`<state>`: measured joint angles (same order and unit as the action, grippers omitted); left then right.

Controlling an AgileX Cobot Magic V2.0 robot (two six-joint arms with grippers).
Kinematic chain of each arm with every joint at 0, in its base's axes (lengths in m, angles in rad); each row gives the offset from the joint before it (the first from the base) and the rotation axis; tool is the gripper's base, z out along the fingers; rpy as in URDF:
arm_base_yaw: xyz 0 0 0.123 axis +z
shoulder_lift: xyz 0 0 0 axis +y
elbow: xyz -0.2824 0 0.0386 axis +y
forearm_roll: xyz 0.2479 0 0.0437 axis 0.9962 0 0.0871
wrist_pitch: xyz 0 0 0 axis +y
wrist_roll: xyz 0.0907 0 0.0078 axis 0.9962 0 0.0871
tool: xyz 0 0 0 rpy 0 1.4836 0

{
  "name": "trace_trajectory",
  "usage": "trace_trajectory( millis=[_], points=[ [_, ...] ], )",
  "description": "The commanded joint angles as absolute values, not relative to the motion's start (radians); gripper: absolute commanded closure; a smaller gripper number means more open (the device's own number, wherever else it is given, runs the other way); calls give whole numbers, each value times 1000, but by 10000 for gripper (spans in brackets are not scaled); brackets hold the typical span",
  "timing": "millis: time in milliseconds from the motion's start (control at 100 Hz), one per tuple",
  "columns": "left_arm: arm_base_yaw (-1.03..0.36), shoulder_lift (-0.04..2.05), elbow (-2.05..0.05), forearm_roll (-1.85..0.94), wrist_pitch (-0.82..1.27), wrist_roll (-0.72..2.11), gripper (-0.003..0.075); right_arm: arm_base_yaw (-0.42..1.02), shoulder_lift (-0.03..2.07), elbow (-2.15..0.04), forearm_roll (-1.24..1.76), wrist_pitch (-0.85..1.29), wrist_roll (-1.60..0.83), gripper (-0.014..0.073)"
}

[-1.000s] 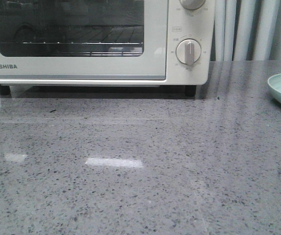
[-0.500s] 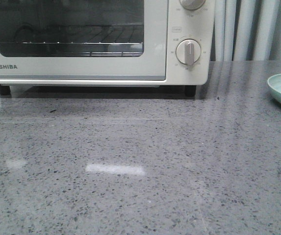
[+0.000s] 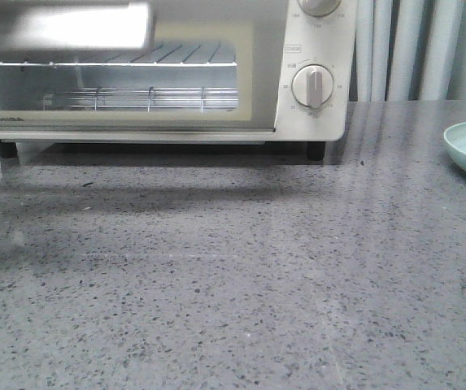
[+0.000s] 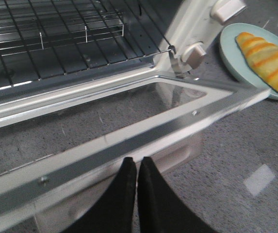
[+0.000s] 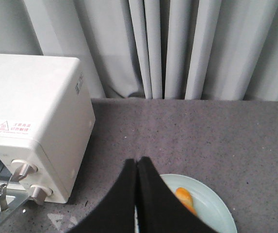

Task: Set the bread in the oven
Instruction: 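Hook the oven door handle with the left gripper and pull it down open, then lower the right gripper onto the bread roll on the green plate and grasp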

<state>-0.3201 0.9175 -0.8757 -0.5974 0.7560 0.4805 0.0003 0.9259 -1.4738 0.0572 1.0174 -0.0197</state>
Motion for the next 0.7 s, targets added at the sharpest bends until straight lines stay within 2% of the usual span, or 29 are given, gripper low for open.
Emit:
trace_trajectory(
  millis=[0, 220, 290, 460, 510, 560, 690],
  points=[
    [-328, 799, -877, -658, 746, 444, 741, -1, 924, -1503, 60, 1005, -27, 662],
    [-328, 565, -877, -698, 741, 431, 741, -1, 954, -1502, 60, 1168, -27, 644],
    [-328, 512, -877, -696, 730, 431, 741, -1, 980, -1502, 58, 1228, -27, 580],
    [-328, 445, -877, -695, 734, 431, 741, -3, 1060, -1497, 0, 1304, -27, 282],
    [-328, 435, -877, -695, 738, 431, 741, -3, 1082, -1491, -48, 1304, -22, 219],
    [-328, 430, -877, -694, 744, 431, 741, -3, 1101, -1479, -93, 1304, -12, 188],
    [-328, 429, -877, -689, 761, 431, 741, -3, 1153, -1437, -147, 1304, -10, 194]
  ],
)
